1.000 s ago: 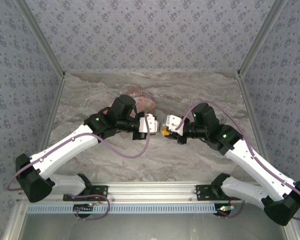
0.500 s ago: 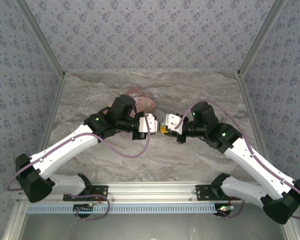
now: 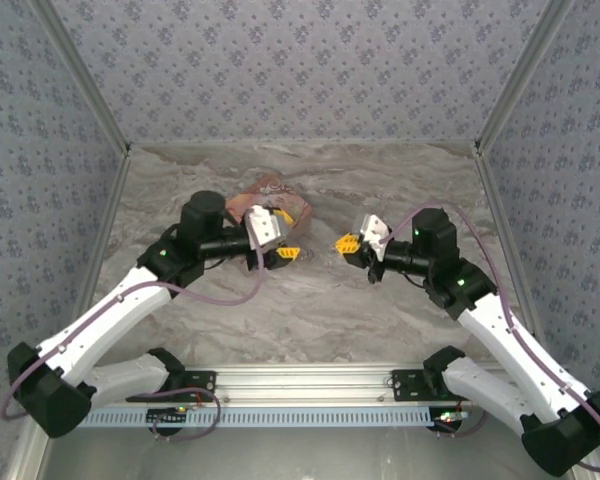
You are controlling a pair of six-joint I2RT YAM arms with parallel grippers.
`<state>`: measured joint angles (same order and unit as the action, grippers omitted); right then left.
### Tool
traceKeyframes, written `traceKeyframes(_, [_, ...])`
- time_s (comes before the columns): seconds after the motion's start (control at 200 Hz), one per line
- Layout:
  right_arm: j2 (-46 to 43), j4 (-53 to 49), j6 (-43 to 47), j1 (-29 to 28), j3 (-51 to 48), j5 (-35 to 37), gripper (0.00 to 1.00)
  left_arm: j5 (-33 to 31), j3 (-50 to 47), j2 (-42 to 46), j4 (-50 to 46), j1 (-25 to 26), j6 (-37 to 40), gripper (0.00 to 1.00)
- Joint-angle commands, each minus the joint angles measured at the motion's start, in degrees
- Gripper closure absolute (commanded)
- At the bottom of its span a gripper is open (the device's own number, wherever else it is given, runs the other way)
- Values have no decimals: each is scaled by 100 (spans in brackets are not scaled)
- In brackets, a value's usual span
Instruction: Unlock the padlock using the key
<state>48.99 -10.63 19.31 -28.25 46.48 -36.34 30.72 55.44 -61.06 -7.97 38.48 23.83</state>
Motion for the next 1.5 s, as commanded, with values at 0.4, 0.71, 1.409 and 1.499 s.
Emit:
traceKeyframes(0.4, [-154,5365,-4590,-128,-1628,1634,100,-660,-136,-485,3720,-191,-6733,35])
traceKeyframes(0.71, [161,6056,-5672,-187,-1715,2412,100,145,280,-1532,5324,-101,-8600,38])
traceKeyframes(1.409, [899,6414,-5833,-558,-1239,2411,100,395,573,-1989,5336,245,-8501,44])
traceKeyframes(1.499, [928,6421,-5833,-593,-1205,2415,100,395,573,-1986,5287,256,-8473,46])
